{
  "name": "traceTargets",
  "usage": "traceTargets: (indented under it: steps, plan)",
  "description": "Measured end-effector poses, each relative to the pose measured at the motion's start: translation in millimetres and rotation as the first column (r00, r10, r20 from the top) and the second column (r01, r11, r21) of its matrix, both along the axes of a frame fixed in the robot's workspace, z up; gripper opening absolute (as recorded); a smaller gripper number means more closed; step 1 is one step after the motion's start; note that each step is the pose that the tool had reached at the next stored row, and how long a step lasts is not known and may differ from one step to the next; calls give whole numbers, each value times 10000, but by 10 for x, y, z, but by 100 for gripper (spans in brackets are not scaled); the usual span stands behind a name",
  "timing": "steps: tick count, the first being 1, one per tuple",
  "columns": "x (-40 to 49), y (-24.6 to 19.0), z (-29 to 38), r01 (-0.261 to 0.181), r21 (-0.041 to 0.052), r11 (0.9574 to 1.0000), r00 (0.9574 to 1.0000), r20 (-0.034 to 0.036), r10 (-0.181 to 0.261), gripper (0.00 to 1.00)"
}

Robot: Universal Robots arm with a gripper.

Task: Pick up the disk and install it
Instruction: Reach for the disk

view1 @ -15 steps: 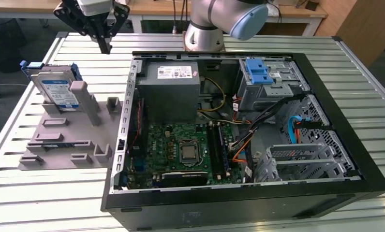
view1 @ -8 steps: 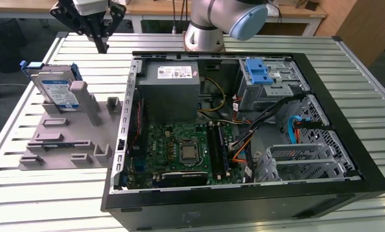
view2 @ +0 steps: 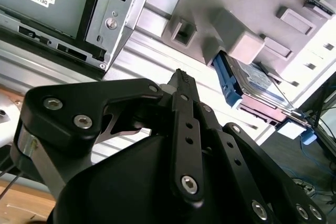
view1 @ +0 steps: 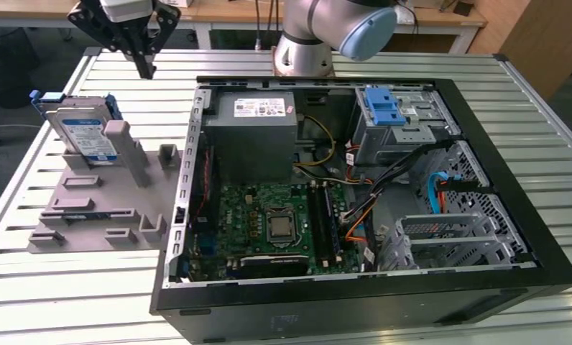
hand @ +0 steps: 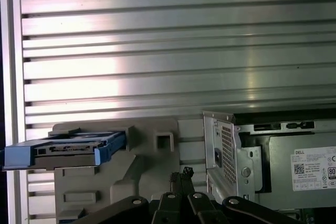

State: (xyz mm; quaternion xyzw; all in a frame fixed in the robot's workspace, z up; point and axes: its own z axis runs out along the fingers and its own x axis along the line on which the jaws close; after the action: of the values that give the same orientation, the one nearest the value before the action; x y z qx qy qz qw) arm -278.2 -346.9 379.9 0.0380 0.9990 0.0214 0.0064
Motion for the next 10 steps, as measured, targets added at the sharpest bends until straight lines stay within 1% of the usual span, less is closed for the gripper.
traceTargets:
  steps: [10]
  plan:
    - [-126, 21, -11, 0, 0, 10000, 10000, -18, 0, 11]
